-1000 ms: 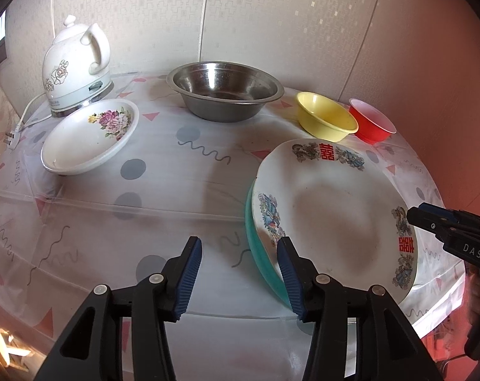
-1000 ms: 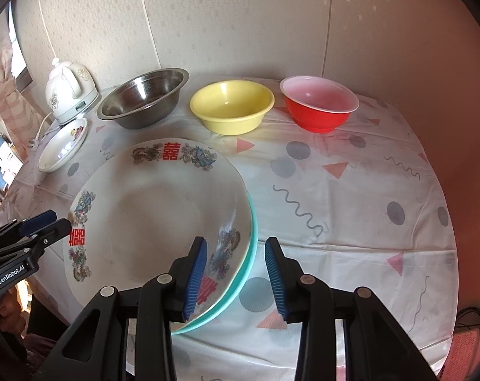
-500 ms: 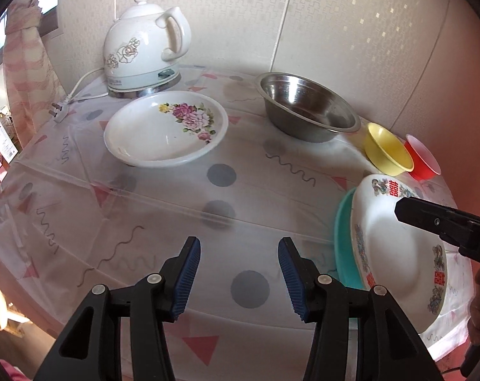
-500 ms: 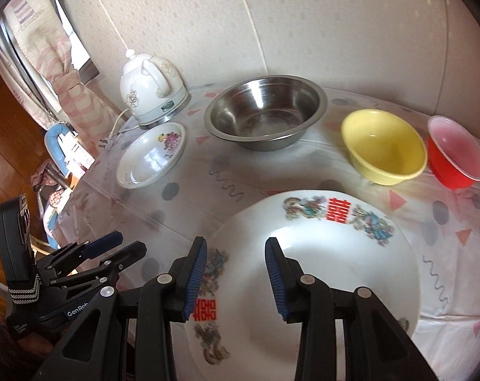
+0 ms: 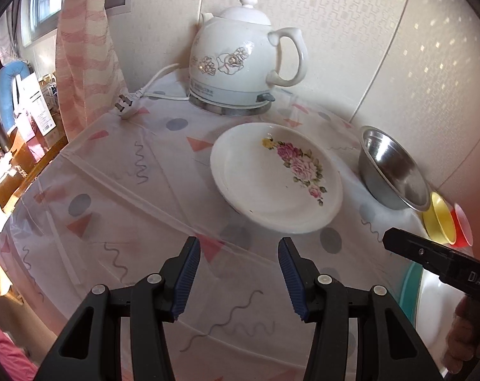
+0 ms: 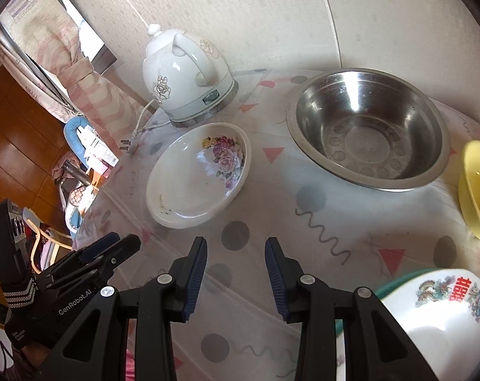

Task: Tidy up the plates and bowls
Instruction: 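Move the right tool to the white rose plate and grasp its rim, then lift the rose plate and carry it over the stacked large plate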

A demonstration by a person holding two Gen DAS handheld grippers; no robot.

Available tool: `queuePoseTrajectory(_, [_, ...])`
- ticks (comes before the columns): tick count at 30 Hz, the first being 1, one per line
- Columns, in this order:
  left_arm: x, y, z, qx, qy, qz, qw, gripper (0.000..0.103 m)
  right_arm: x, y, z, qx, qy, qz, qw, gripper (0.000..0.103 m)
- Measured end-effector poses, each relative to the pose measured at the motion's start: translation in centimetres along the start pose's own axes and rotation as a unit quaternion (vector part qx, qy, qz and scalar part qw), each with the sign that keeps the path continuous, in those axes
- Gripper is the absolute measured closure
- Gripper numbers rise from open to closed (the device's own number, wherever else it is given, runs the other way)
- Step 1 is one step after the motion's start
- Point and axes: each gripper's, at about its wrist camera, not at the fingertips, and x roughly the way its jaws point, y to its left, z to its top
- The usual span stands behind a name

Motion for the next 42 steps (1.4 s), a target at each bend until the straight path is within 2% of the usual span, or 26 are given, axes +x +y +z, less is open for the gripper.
queuePoseTrajectory(11, [3.9,2.0,3.8,-0.004,0.009,0.007,0.9999,0.051,5.0,-0.2,4.2,0.030,0.013,-0.020,0.999,0.065])
queuePoseTrajectory(17, [6.0,2.5,5.0,-0.006,0.012,0.003,0.9999,0.052,6.9,-0.2,5.1,0.029,0.019,-0.027,0.999,0.072])
queuePoseTrajectory(22, [7.7,2.4,5.5,0.000,0.022,0.003,0.9998,0.060,8.2,-0.1,5.2,0.024,0.020,-0.034,0.999,0.080])
queuePoseTrajectory(24, [8.3,2.3,5.5,0.006,0.028,0.000,0.9996,0.068,8.2,0.0,5.3,0.023,0.018,-0.037,0.999,0.081])
queuePoseTrajectory(26, [8.3,1.9,5.4,0.012,0.028,-0.007,0.9995,0.077,8.1,0.0,5.3,0.019,0.020,-0.038,0.999,0.085])
queuePoseTrajectory(28, [7.9,1.3,5.0,0.024,0.028,-0.007,0.9993,0.081,8.0,-0.1,5.0,0.016,0.028,-0.032,0.999,0.085])
queuePoseTrajectory(30, [7.6,0.9,4.4,0.036,0.024,0.001,0.9991,0.081,7.9,0.2,4.6,0.010,0.033,-0.035,0.999,0.085])
queuePoseTrajectory(36, [5.6,0.6,1.7,0.043,0.030,-0.015,0.9985,0.081,6.5,0.4,2.5,0.014,0.060,-0.039,0.997,0.082])
queuePoseTrajectory(42, [3.2,1.0,-1.5,0.027,0.038,-0.040,0.9981,0.081,5.5,0.1,0.7,0.013,0.077,-0.035,0.996,0.082])
